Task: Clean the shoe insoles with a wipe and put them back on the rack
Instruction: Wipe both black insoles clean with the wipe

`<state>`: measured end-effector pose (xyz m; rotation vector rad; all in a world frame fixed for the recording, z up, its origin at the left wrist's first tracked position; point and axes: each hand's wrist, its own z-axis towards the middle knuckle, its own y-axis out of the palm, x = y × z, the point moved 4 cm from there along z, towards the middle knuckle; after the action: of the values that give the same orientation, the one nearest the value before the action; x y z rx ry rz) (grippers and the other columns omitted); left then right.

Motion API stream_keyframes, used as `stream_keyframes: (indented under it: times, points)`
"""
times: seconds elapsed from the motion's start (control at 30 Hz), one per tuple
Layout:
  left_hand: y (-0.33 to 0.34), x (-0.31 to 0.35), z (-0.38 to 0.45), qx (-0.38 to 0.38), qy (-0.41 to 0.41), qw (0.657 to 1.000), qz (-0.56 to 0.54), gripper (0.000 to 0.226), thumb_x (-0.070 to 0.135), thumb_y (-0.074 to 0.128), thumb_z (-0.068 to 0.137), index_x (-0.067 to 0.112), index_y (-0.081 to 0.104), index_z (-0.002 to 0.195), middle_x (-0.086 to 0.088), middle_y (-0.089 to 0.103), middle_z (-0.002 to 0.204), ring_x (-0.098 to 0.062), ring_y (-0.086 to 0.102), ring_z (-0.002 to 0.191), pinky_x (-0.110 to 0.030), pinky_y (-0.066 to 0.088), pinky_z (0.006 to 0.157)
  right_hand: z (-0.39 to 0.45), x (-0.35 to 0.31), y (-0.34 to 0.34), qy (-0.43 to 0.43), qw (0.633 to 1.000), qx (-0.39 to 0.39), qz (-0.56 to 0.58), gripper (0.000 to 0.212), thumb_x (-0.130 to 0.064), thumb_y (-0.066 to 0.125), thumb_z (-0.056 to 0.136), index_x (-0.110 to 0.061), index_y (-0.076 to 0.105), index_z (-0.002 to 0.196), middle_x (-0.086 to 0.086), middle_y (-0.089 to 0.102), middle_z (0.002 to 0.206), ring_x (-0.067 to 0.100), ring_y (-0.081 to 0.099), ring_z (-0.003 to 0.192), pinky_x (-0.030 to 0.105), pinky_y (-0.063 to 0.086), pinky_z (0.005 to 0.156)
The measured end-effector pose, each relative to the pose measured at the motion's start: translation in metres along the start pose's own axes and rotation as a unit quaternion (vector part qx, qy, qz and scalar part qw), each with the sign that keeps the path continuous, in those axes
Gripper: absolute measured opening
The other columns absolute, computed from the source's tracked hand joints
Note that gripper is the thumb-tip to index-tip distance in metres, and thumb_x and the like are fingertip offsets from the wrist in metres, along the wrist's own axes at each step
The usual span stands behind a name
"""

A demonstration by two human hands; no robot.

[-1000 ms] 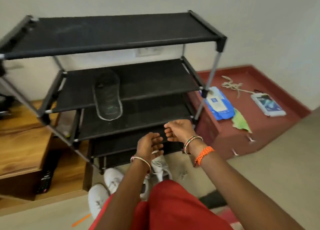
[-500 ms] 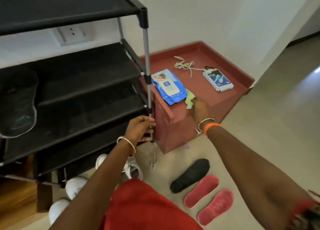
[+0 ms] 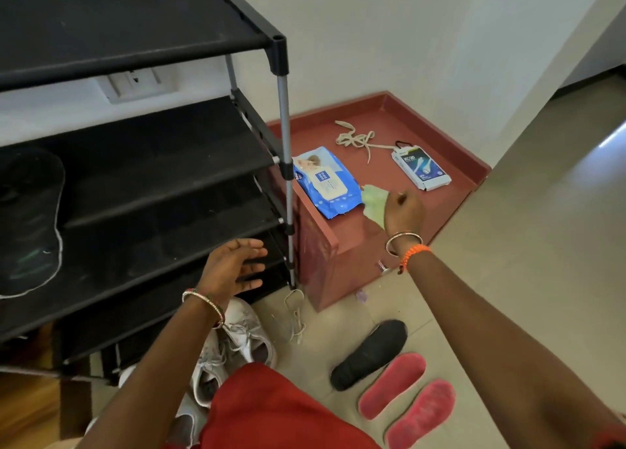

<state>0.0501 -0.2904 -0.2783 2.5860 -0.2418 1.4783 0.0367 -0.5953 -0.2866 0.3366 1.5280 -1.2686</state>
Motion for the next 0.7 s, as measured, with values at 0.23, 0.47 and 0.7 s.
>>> stream_keyframes:
  times: [0.23, 0.47, 0.7]
  points:
    - [0.008, 0.027, -0.045, -0.059, 0.045, 0.997, -0.028, 0.008, 0.023, 0.054, 0.093, 0.021, 0.060, 0.098, -0.001, 0.065, 0.105, -0.016, 0.059, 0.093, -0.038, 0.051, 0.079, -0.060, -0.075, -0.034, 0.130, 0.935, -0.180, 0.275, 0.024, -0.009, 0.044, 0.091, -0.010, 0.056, 0.070, 0.004, 0.057, 0.070, 0.019, 0.053, 0.063, 0.023, 0.042, 0.057]
    - [-0.001, 0.042, -0.106, -0.127, 0.034, 0.984, -0.120, 0.026, 0.037, 0.050, 0.093, 0.018, 0.066, 0.100, -0.003, 0.070, 0.095, -0.014, 0.067, 0.083, -0.033, 0.054, 0.079, -0.159, -0.151, -0.033, 0.149, 0.799, -0.469, 0.345, 0.026, -0.024, 0.054, 0.094, -0.017, 0.068, 0.075, 0.002, 0.067, 0.066, 0.012, 0.066, 0.057, 0.022, 0.052, 0.048]
    - [-0.073, 0.047, -0.157, 0.072, 0.156, 0.968, -0.181, 0.006, 0.013, 0.060, 0.090, 0.008, 0.060, 0.086, -0.009, 0.066, 0.089, -0.018, 0.065, 0.079, -0.028, 0.058, 0.060, -0.215, -0.200, -0.038, -0.062, 0.858, -0.486, 0.155, 0.022, -0.001, 0.062, 0.086, 0.001, 0.066, 0.107, 0.011, 0.070, 0.088, 0.018, 0.068, 0.078, 0.029, 0.058, 0.069]
